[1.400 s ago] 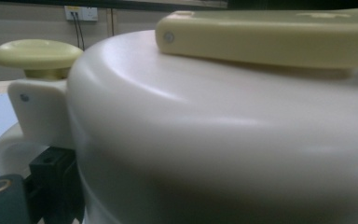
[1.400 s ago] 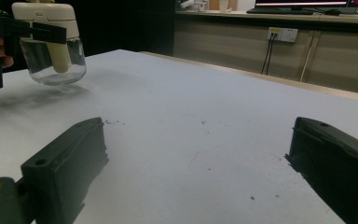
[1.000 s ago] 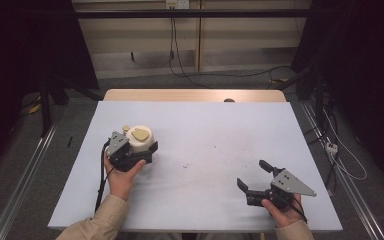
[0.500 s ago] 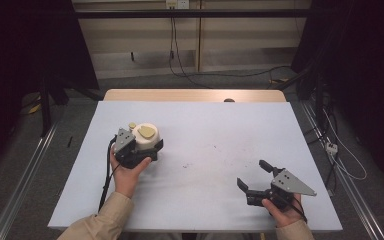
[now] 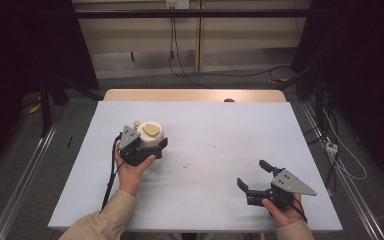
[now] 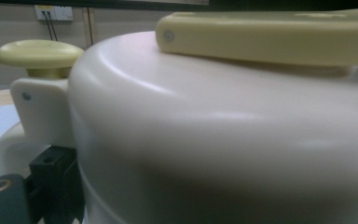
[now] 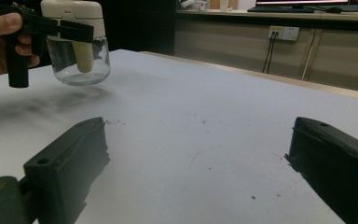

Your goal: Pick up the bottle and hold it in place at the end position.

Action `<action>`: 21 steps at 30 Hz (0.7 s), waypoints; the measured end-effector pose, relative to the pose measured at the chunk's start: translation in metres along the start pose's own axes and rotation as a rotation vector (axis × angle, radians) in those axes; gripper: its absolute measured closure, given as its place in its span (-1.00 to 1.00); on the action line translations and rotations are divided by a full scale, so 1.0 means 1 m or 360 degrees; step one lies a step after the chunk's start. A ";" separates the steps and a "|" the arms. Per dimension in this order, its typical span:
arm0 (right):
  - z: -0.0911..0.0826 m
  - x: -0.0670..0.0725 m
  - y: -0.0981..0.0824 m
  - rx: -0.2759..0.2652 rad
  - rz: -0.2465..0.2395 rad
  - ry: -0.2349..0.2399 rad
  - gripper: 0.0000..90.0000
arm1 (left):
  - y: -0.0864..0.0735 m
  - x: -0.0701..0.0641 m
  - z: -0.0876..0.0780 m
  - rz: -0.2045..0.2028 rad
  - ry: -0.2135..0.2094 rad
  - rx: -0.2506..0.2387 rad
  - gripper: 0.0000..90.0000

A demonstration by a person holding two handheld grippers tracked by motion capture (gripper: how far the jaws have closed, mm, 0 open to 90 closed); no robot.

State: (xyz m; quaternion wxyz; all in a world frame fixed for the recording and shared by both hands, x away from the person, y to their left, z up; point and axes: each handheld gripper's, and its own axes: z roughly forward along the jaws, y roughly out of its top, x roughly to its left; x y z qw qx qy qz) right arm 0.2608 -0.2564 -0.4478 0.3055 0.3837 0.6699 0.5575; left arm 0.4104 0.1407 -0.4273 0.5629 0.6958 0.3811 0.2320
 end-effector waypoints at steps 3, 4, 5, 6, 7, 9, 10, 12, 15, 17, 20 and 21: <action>0.000 0.000 0.000 -0.0003 -0.0001 -0.0002 -0.92 | 0.001 -0.002 0.002 0.0001 -0.0005 -0.0005 -0.86; 0.000 0.000 0.000 -0.0002 0.0001 -0.0002 -0.92 | 0.002 -0.002 0.003 0.0012 -0.0009 0.0001 -0.86; 0.000 0.000 0.000 -0.0002 0.0002 -0.0002 -0.92 | 0.002 -0.003 0.004 0.0015 -0.0011 0.0002 -0.86; 0.000 0.000 0.000 -0.0002 0.0002 -0.0001 -0.92 | 0.002 -0.003 0.005 0.0016 -0.0015 0.0000 -0.86; 0.000 0.000 0.000 -0.0002 0.0001 -0.0001 -0.92 | 0.002 -0.004 0.006 0.0014 -0.0017 -0.0002 -0.86; 0.000 0.000 0.000 -0.0003 0.0000 -0.0001 -0.92 | 0.002 -0.005 0.007 0.0012 -0.0018 0.0003 -0.86; 0.000 0.000 0.000 -0.0003 0.0000 0.0000 -0.92 | 0.003 -0.005 0.008 0.0023 -0.0023 0.0007 -0.86; 0.000 0.000 0.000 -0.0003 0.0000 -0.0002 -0.92 | 0.003 -0.006 0.010 0.0011 -0.0024 -0.0002 -0.86; 0.000 0.000 0.000 -0.0001 0.0001 -0.0002 -0.92 | 0.004 -0.007 0.012 0.0018 -0.0029 0.0000 -0.86; 0.000 0.000 0.000 0.0005 0.0000 0.0000 -0.92 | 0.004 -0.007 0.013 0.0022 -0.0034 0.0003 -0.86; 0.000 0.000 0.000 -0.0001 0.0002 -0.0003 -0.92 | 0.006 -0.008 0.015 0.0024 -0.0033 0.0001 -0.86; 0.000 0.000 0.000 -0.0003 0.0003 -0.0002 -0.92 | 0.006 -0.009 0.015 0.0019 -0.0036 -0.0004 -0.86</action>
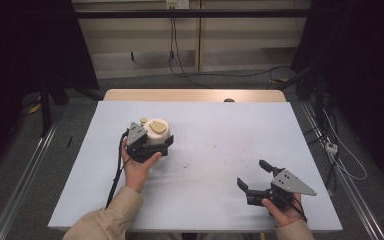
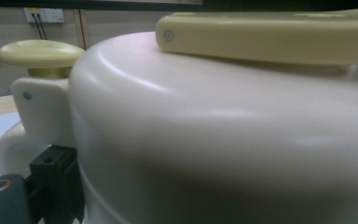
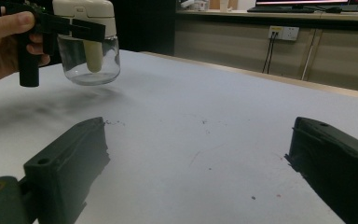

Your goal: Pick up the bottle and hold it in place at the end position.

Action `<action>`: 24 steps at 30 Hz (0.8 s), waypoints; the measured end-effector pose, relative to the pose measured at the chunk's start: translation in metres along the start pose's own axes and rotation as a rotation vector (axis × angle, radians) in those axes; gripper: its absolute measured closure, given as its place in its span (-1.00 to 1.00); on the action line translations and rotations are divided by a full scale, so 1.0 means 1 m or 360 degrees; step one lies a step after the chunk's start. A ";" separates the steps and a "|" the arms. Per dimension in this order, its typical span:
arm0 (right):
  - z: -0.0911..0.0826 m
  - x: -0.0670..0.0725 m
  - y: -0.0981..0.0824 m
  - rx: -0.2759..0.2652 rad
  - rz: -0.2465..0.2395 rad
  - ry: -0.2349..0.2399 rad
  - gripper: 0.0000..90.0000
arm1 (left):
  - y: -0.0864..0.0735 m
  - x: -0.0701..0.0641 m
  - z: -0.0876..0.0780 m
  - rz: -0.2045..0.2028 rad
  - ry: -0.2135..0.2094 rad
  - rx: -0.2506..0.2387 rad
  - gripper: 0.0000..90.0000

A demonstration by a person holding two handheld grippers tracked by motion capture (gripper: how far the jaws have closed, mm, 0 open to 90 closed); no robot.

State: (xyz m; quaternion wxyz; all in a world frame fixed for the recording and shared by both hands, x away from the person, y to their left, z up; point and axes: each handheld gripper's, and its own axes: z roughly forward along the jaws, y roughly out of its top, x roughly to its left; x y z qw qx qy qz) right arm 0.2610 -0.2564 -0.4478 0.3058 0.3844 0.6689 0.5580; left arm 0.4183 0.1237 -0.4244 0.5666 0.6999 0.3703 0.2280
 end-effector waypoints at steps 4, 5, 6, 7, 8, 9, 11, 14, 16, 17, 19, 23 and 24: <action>0.000 0.000 0.000 -0.0002 0.0010 -0.0002 -0.91 | 0.002 -0.002 0.002 0.0009 -0.0010 0.0001 -0.86; 0.000 0.000 0.000 -0.0002 0.0011 -0.0001 -0.91 | 0.002 -0.003 0.003 0.0011 -0.0012 0.0005 -0.86; 0.000 0.000 0.000 -0.0003 0.0013 0.0000 -0.91 | 0.002 -0.003 0.004 0.0004 -0.0014 0.0007 -0.86; 0.000 0.000 0.000 -0.0002 0.0011 -0.0001 -0.91 | 0.003 -0.003 0.005 0.0002 -0.0019 0.0008 -0.86; 0.000 0.000 0.000 -0.0002 0.0011 0.0000 -0.91 | 0.003 -0.003 0.006 0.0018 -0.0023 0.0010 -0.86; 0.000 0.000 0.000 -0.0003 0.0010 0.0002 -0.91 | 0.004 -0.005 0.007 0.0011 -0.0025 0.0006 -0.86; 0.000 0.000 0.000 -0.0001 0.0005 0.0001 -0.91 | 0.004 -0.007 0.009 0.0032 -0.0032 0.0016 -0.86; 0.000 0.000 0.000 -0.0005 0.0003 -0.0001 -0.91 | 0.004 -0.009 0.012 0.0026 -0.0042 0.0019 -0.86; 0.000 0.000 0.000 -0.0005 0.0007 -0.0003 -0.91 | 0.004 -0.010 0.014 0.0017 -0.0043 0.0020 -0.86; 0.000 0.000 0.000 -0.0006 0.0010 -0.0005 -0.91 | 0.005 -0.011 0.015 0.0012 -0.0043 0.0020 -0.86; -0.001 0.000 0.000 -0.0006 0.0011 -0.0004 -0.91 | 0.005 -0.012 0.016 0.0017 -0.0056 0.0022 -0.86; 0.000 0.000 0.000 -0.0004 0.0016 -0.0002 -0.91 | 0.005 -0.015 0.019 0.0028 -0.0069 0.0025 -0.86; 0.000 0.000 0.000 -0.0004 0.0018 0.0001 -0.91 | 0.005 -0.016 0.020 0.0024 -0.0070 0.0023 -0.86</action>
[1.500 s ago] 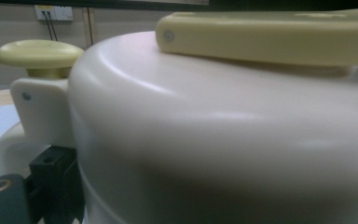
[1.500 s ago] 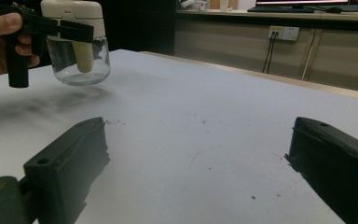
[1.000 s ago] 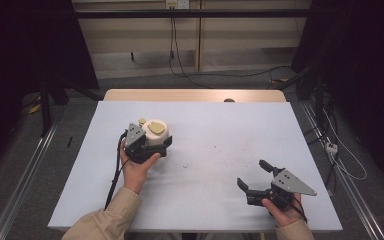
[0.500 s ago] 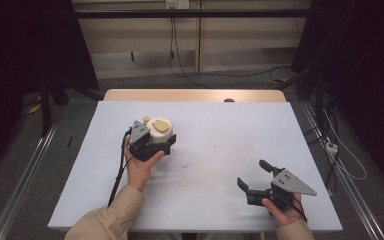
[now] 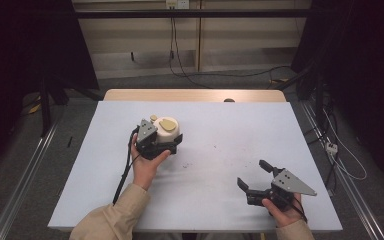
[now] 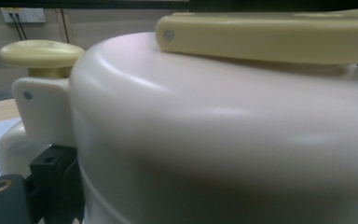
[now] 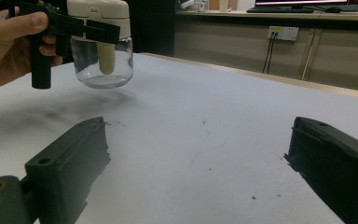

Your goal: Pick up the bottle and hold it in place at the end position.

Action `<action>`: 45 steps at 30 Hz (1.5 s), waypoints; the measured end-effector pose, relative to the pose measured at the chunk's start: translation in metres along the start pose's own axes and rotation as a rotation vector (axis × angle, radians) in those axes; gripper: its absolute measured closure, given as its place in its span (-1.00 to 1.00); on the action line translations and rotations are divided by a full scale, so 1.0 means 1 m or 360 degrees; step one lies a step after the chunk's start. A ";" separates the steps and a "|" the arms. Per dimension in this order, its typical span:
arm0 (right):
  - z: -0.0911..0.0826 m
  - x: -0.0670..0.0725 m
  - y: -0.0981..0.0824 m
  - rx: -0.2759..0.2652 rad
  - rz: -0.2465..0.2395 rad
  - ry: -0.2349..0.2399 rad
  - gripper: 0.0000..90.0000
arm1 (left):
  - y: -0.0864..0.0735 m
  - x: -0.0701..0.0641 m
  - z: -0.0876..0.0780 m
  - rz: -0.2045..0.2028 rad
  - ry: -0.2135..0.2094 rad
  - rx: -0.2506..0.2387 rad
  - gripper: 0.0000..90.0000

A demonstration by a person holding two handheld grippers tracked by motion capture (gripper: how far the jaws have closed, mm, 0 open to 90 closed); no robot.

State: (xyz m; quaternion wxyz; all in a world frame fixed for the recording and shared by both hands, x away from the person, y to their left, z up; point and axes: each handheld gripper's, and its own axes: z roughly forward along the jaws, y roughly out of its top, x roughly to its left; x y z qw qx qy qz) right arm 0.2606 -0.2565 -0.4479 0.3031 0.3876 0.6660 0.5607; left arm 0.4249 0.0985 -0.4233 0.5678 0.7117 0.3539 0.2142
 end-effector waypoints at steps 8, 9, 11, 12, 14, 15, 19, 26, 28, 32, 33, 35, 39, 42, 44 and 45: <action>-0.001 0.000 0.000 -0.0007 0.0001 -0.0007 -0.91 | 0.002 -0.005 0.008 0.0025 -0.0020 0.0010 -0.86; 0.000 0.000 0.000 -0.0006 0.0003 -0.0006 -0.91 | 0.003 -0.005 0.009 0.0043 -0.0026 0.0008 -0.86; 0.000 0.000 0.000 -0.0006 -0.0001 -0.0011 -0.91 | 0.003 -0.006 0.011 0.0036 -0.0032 0.0008 -0.86; 0.000 0.000 0.000 -0.0011 0.0001 -0.0010 -0.91 | 0.003 -0.007 0.012 0.0032 -0.0032 0.0005 -0.86; -0.001 0.000 0.000 -0.0012 0.0000 -0.0010 -0.91 | 0.003 -0.008 0.013 0.0024 -0.0026 0.0003 -0.86; -0.001 0.000 0.000 -0.0014 0.0002 -0.0007 -0.91 | 0.002 -0.008 0.014 0.0024 -0.0024 0.0004 -0.86; 0.000 0.000 0.000 -0.0010 0.0010 0.0003 -0.91 | 0.002 -0.008 0.016 0.0024 -0.0038 0.0018 -0.86; 0.001 0.000 -0.001 0.0003 0.0015 0.0016 -0.91 | 0.003 -0.009 0.020 0.0037 -0.0030 0.0020 -0.86; 0.002 0.000 -0.001 0.0003 0.0013 0.0014 -0.92 | 0.003 -0.010 0.021 0.0019 -0.0030 0.0019 -0.86; 0.002 0.000 -0.001 -0.0001 0.0010 0.0012 -0.92 | 0.005 -0.011 0.023 0.0032 -0.0039 0.0008 -0.86; 0.002 0.000 -0.001 -0.0003 0.0015 0.0005 -0.92 | 0.005 -0.011 0.023 0.0020 -0.0041 0.0005 -0.86; 0.002 0.000 -0.001 -0.0002 0.0018 0.0008 -0.92 | 0.004 -0.011 0.024 0.0011 -0.0043 0.0005 -0.86; 0.002 0.000 -0.001 -0.0003 0.0018 0.0009 -0.92 | 0.004 -0.009 0.027 0.0007 -0.0030 0.0011 -0.86; 0.002 0.000 -0.001 -0.0003 0.0020 0.0010 -0.92 | 0.004 -0.010 0.029 0.0001 -0.0023 0.0007 -0.86; 0.002 0.000 -0.001 -0.0003 0.0022 0.0011 -0.92 | 0.004 -0.011 0.031 -0.0027 -0.0023 0.0004 -0.86; 0.002 0.000 -0.001 -0.0001 0.0020 0.0008 -0.92 | 0.004 -0.011 0.032 -0.0022 -0.0027 0.0008 -0.86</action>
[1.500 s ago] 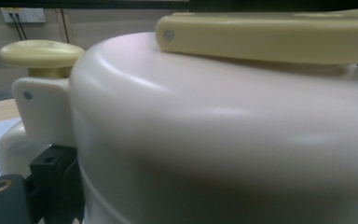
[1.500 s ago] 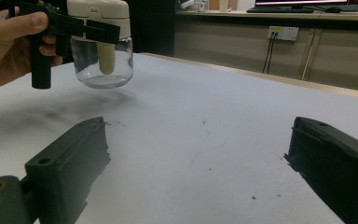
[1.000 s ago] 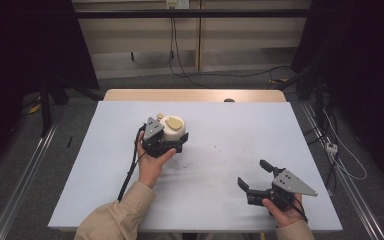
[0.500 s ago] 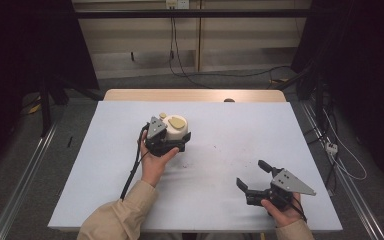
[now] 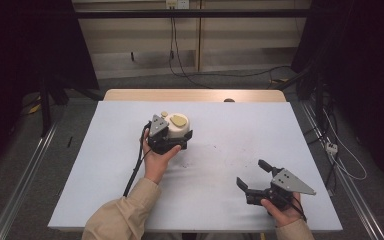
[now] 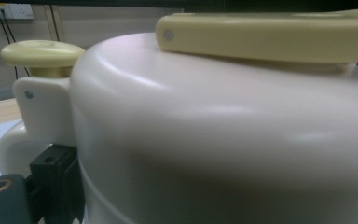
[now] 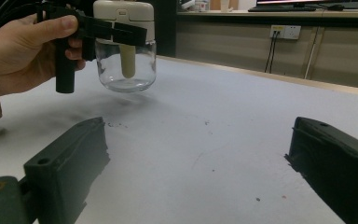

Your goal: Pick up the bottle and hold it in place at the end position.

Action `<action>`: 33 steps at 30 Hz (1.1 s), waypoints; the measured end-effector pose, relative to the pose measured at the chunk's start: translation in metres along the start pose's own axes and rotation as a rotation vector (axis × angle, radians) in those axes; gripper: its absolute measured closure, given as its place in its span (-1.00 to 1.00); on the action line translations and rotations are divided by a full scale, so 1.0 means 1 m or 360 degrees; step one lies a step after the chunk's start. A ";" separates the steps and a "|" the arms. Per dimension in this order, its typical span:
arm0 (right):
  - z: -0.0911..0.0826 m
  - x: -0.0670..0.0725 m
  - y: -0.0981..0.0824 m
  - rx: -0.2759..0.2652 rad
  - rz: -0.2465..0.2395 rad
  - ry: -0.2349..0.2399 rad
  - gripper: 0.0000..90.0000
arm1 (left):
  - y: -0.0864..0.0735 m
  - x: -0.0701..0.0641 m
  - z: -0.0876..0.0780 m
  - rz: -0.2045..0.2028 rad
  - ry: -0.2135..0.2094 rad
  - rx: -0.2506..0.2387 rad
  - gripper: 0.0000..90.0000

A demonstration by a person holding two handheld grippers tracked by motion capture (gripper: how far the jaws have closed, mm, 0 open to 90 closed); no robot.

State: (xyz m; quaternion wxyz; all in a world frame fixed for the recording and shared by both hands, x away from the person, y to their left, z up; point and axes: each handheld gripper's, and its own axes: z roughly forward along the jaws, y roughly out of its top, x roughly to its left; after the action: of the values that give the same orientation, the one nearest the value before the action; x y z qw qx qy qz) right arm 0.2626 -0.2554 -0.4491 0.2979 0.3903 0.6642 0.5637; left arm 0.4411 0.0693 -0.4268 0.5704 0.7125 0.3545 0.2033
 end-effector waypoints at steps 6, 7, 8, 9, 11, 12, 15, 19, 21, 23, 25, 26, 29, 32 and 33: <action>0.000 0.000 0.000 -0.0006 0.0002 0.0000 -0.92 | 0.000 -0.001 0.005 0.0002 0.0005 0.0014 -0.86; 0.000 0.000 0.000 -0.0007 0.0003 0.0002 -0.92 | 0.000 -0.002 0.006 0.0004 0.0003 0.0012 -0.86; 0.000 0.000 0.000 -0.0006 0.0004 0.0002 -0.92 | 0.000 -0.002 0.007 0.0006 0.0002 0.0012 -0.86; -0.001 0.000 0.000 -0.0007 0.0002 0.0000 -0.92 | 0.000 -0.002 0.007 0.0005 0.0001 0.0015 -0.86; -0.001 0.000 0.000 -0.0008 0.0003 0.0000 -0.92 | 0.000 -0.003 0.008 0.0008 0.0000 0.0017 -0.86; -0.001 0.000 0.000 -0.0008 0.0002 -0.0002 -0.92 | 0.000 -0.003 0.008 0.0008 0.0000 0.0017 -0.86; -0.001 0.000 0.000 -0.0009 0.0002 0.0000 -0.92 | -0.001 -0.005 0.011 0.0003 -0.0008 0.0023 -0.86; 0.000 -0.001 0.000 -0.0008 0.0002 0.0000 -0.92 | -0.001 -0.006 0.014 -0.0013 -0.0004 0.0015 -0.86; 0.000 -0.001 0.000 -0.0013 0.0008 0.0004 -0.92 | 0.000 -0.006 0.015 -0.0006 -0.0010 0.0012 -0.86; -0.001 -0.001 0.000 -0.0016 0.0011 0.0003 -0.92 | 0.000 -0.007 0.016 -0.0008 -0.0012 0.0008 -0.86; -0.001 -0.001 0.000 -0.0013 0.0007 -0.0002 -0.92 | -0.001 -0.008 0.016 -0.0012 -0.0008 0.0012 -0.86; -0.001 -0.001 0.000 -0.0015 0.0007 0.0003 -0.92 | -0.001 -0.007 0.017 -0.0004 -0.0010 0.0017 -0.86; 0.000 -0.001 0.000 -0.0011 0.0007 0.0003 -0.92 | -0.003 -0.008 0.019 -0.0009 -0.0008 0.0025 -0.86; 0.000 -0.001 0.000 -0.0014 0.0009 0.0002 -0.92 | -0.005 -0.009 0.021 -0.0014 -0.0001 0.0027 -0.86; 0.000 -0.001 0.000 -0.0013 0.0009 0.0005 -0.92 | -0.005 -0.010 0.022 -0.0023 0.0006 0.0024 -0.86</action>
State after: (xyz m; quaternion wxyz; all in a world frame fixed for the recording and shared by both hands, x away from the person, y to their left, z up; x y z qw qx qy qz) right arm 0.2628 -0.2564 -0.4490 0.2969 0.3900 0.6613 0.5678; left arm 0.4481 0.0482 -0.4366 0.5659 0.7138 0.3621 0.1979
